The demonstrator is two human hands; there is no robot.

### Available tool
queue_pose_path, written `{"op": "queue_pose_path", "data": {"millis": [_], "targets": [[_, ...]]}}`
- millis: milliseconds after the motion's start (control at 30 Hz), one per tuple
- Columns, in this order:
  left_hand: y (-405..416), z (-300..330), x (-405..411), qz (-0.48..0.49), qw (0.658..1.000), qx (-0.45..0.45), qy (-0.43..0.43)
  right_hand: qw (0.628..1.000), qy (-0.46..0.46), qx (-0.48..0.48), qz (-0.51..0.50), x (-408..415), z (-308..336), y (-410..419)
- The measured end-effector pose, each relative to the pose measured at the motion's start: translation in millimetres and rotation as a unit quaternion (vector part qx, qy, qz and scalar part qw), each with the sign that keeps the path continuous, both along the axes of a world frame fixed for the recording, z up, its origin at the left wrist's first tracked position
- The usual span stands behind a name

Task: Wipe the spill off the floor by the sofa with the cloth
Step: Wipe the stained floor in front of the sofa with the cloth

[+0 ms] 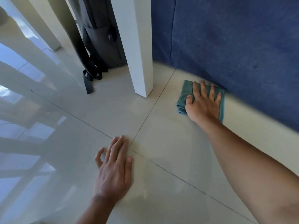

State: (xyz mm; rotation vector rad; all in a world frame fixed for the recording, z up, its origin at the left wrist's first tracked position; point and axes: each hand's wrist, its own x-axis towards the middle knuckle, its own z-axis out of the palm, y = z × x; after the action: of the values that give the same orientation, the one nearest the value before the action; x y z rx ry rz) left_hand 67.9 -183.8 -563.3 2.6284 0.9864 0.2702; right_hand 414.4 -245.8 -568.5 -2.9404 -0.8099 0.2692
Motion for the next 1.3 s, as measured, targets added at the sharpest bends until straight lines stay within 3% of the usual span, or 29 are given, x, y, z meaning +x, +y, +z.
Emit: {"op": "queue_pose_path", "data": {"millis": [133, 300, 567, 700, 833, 933, 1033, 1167, 1300], "targets": [[0.6, 0.9, 2.6, 0.008, 1.000, 0.005, 0.007, 0.996, 0.001, -0.010, 0.084, -16.6, 1.1, 17.7], [1.0, 6.1, 0.9, 0.008, 1.000, 0.000, 0.016, 0.986, 0.023, 0.013, 0.163, -100.5, 6.8, 9.5], [1.4, 6.3, -3.2, 0.010, 1.000, 0.002, 0.029, 0.966, 0.045, 0.064, 0.246, -239.5, 4.1, -100.7], [-3.3, 6.9, 0.6, 0.012, 0.999, 0.000, 0.040, 0.979, 0.045, 0.053, 0.190, -220.5, 6.2, -147.1], [-7.1, 10.1, 0.9, 0.016, 0.999, -0.006, 0.038, 0.999, 0.024, -0.001, 0.024, -163.5, 10.0, -194.8], [-10.3, 12.0, 5.3, 0.031, 0.999, -0.017, 0.035, 0.993, 0.013, -0.026, -0.114, -124.5, 8.6, -241.3], [-27.1, 18.3, 29.9, 0.020, 0.999, -0.030, 0.035, 0.983, 0.019, -0.032, -0.181, -110.4, 5.3, -254.7], [-59.1, 29.1, 76.1, -0.077, 0.996, -0.043, 0.029, 0.981, 0.043, -0.028, -0.185, -123.0, 11.6, -222.5], [-80.0, 39.4, 106.7, -0.129, 0.990, -0.053, 0.029, 0.999, 0.041, 0.003, -0.026, -175.0, 13.9, -177.3]]}}
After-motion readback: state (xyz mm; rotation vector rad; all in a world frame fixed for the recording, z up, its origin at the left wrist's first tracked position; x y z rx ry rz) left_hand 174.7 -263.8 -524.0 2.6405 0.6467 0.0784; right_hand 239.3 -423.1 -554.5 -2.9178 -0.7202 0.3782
